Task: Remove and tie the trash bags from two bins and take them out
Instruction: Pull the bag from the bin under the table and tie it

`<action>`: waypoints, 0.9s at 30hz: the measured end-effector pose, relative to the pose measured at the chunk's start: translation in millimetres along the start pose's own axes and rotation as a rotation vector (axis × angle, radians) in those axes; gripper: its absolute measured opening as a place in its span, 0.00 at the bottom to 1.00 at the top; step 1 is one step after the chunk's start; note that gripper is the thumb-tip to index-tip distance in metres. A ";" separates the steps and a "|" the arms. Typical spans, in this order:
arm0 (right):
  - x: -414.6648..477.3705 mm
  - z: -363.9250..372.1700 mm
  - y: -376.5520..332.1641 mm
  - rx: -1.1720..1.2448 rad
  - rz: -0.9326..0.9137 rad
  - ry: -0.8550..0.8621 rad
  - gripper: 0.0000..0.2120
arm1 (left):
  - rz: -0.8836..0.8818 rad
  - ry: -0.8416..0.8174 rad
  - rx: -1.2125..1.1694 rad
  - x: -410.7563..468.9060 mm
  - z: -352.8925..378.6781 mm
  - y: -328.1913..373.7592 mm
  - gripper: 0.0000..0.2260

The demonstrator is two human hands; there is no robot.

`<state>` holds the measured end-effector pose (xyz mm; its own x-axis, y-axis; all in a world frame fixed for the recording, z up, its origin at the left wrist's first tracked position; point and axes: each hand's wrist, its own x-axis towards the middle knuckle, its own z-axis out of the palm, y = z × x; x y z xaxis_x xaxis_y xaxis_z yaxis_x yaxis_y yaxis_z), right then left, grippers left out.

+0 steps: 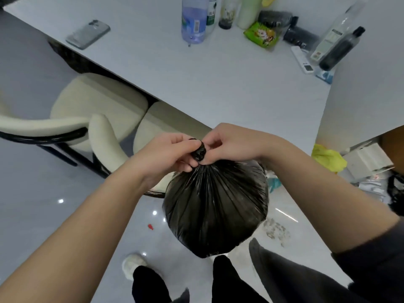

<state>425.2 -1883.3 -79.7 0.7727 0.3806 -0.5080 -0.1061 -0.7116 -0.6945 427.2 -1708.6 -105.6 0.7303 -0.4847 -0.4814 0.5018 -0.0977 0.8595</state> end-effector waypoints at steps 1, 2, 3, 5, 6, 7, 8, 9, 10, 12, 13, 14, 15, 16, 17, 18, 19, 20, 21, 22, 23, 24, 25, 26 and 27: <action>8.9 6.7 -15.5 0.039 -0.005 0.004 0.12 | 0.003 -0.003 -0.019 -6.5 -18.3 3.5 0.06; 18.8 14.8 -30.7 0.078 -0.009 0.010 0.11 | 0.003 -0.005 -0.036 -13.6 -37.4 6.8 0.06; 29.7 23.4 -46.1 0.115 -0.017 0.014 0.12 | 0.004 -0.009 -0.047 -21.3 -57.5 9.9 0.06; 53.9 44.3 -77.0 0.193 -0.048 0.009 0.15 | 0.018 -0.008 -0.034 -38.6 -100.2 14.1 0.06; 67.3 54.9 -93.3 0.224 -0.068 0.005 0.17 | 0.032 -0.001 -0.012 -46.7 -122.3 16.5 0.06; 82.2 65.3 -110.0 0.250 -0.093 0.003 0.18 | 0.047 0.016 0.007 -54.6 -145.4 19.2 0.06; 98.2 75.4 -126.8 0.272 -0.114 0.003 0.19 | 0.059 0.046 0.017 -62.0 -168.9 21.6 0.07; 114.5 85.1 -143.9 0.293 -0.133 0.003 0.19 | 0.068 0.086 0.020 -68.9 -191.4 23.8 0.07; 131.1 94.0 -161.3 0.312 -0.148 0.004 0.19 | 0.075 0.128 0.014 -75.4 -213.9 25.8 0.07; 162.9 110.1 -194.7 0.346 -0.178 0.007 0.19 | 0.085 0.202 -0.005 -86.3 -255.4 29.8 0.06; 178.9 116.8 -209.7 0.363 -0.190 0.010 0.19 | 0.088 0.234 -0.017 -90.5 -275.4 32.3 0.06; 194.4 122.4 -223.9 0.383 -0.197 0.013 0.18 | 0.090 0.265 -0.031 -93.8 -294.3 35.3 0.06; 209.7 126.8 -235.7 0.411 -0.200 0.012 0.17 | 0.093 0.295 -0.047 -96.0 -312.2 38.5 0.06; 224.7 130.7 -246.2 0.442 -0.200 0.007 0.14 | 0.096 0.323 -0.063 -97.5 -329.2 42.1 0.05; 243.6 134.7 -258.2 0.477 -0.200 -0.005 0.13 | 0.103 0.349 -0.077 -97.8 -349.7 46.7 0.05; 255.8 136.5 -265.3 0.512 -0.200 -0.007 0.12 | 0.108 0.363 -0.086 -96.6 -362.2 50.1 0.05; 268.6 137.4 -273.6 0.541 -0.207 -0.006 0.12 | 0.112 0.376 -0.093 -94.9 -375.1 54.5 0.06; 286.7 138.3 -285.6 0.556 -0.212 -0.010 0.11 | 0.118 0.392 -0.100 -92.8 -394.0 60.2 0.07; 304.0 138.5 -297.2 0.561 -0.214 -0.013 0.10 | 0.124 0.404 -0.105 -89.9 -412.0 66.0 0.08; 320.7 137.4 -310.0 0.568 -0.219 -0.022 0.09 | 0.128 0.415 -0.106 -86.4 -430.0 72.4 0.09; 338.0 135.5 -322.8 0.578 -0.224 -0.034 0.10 | 0.129 0.425 -0.104 -82.4 -448.4 79.7 0.09; 354.1 132.6 -335.4 0.588 -0.228 -0.042 0.13 | 0.127 0.435 -0.102 -78.1 -465.8 87.7 0.10; 369.9 129.1 -346.8 0.598 -0.232 -0.044 0.15 | 0.124 0.444 -0.100 -73.7 -482.8 96.1 0.10; 385.1 125.4 -357.9 0.601 -0.237 -0.045 0.15 | 0.122 0.455 -0.102 -69.7 -498.8 104.4 0.09; 400.6 122.1 -368.1 0.600 -0.241 -0.046 0.13 | 0.123 0.468 -0.105 -65.6 -514.9 112.3 0.09</action>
<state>697.5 -1396.8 -89.8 0.7925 0.5228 -0.3140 -0.2744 -0.1542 -0.9492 674.4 -1240.2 -66.0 0.9047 -0.0425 -0.4239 0.4254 0.0351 0.9043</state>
